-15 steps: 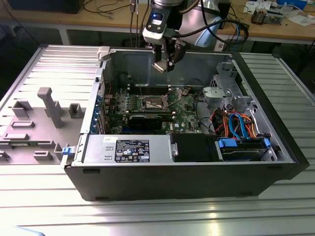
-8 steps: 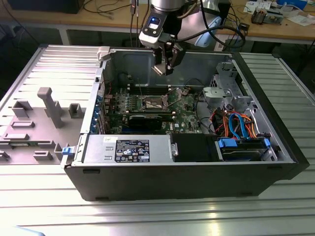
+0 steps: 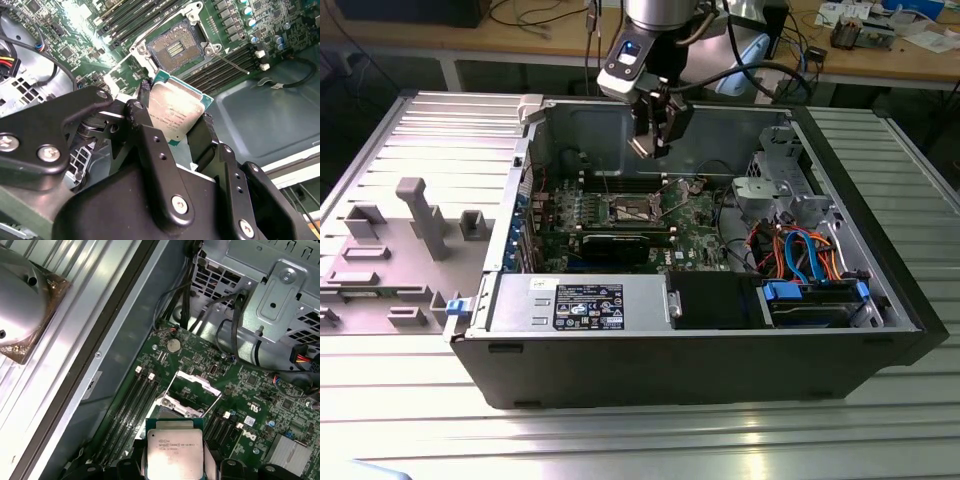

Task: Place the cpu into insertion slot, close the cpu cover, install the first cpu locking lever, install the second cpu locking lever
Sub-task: 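Place the cpu into insertion slot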

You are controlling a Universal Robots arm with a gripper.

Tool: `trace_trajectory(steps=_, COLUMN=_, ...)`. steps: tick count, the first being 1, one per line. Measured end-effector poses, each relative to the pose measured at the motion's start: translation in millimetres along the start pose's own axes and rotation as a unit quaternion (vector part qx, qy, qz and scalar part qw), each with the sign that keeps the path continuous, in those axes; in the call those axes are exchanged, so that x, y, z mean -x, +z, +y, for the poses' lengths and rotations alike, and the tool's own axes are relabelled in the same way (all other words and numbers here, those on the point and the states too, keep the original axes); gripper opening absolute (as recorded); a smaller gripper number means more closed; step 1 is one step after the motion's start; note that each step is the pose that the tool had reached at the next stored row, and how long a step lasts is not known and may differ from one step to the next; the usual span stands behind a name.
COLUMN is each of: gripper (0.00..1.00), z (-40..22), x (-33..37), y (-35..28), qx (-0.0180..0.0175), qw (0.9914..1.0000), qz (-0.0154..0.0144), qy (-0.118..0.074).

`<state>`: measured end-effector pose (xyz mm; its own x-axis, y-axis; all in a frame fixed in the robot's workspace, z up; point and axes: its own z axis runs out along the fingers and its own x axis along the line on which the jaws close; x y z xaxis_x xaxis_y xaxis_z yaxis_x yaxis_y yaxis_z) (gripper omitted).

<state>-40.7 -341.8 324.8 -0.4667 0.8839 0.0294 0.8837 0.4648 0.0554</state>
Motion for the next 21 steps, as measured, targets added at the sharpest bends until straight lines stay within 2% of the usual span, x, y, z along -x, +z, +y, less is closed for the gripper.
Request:
trace_trajectory(steps=15, gripper=0.55, z=-0.9, x=-0.4, y=1.3, qx=-0.0003, qw=1.0, qz=-0.0001, qy=0.002)
trace_trajectory(steps=18, gripper=0.55, z=-1.6, x=-0.6, y=6.5, qx=-0.0016, qw=0.99988, qz=-0.0022, qy=0.015)
trace_trajectory(steps=21, gripper=0.55, z=-1.8, x=-0.5, y=9.8, qx=-0.0018, qw=0.99961, qz=-0.0028, qy=0.028)
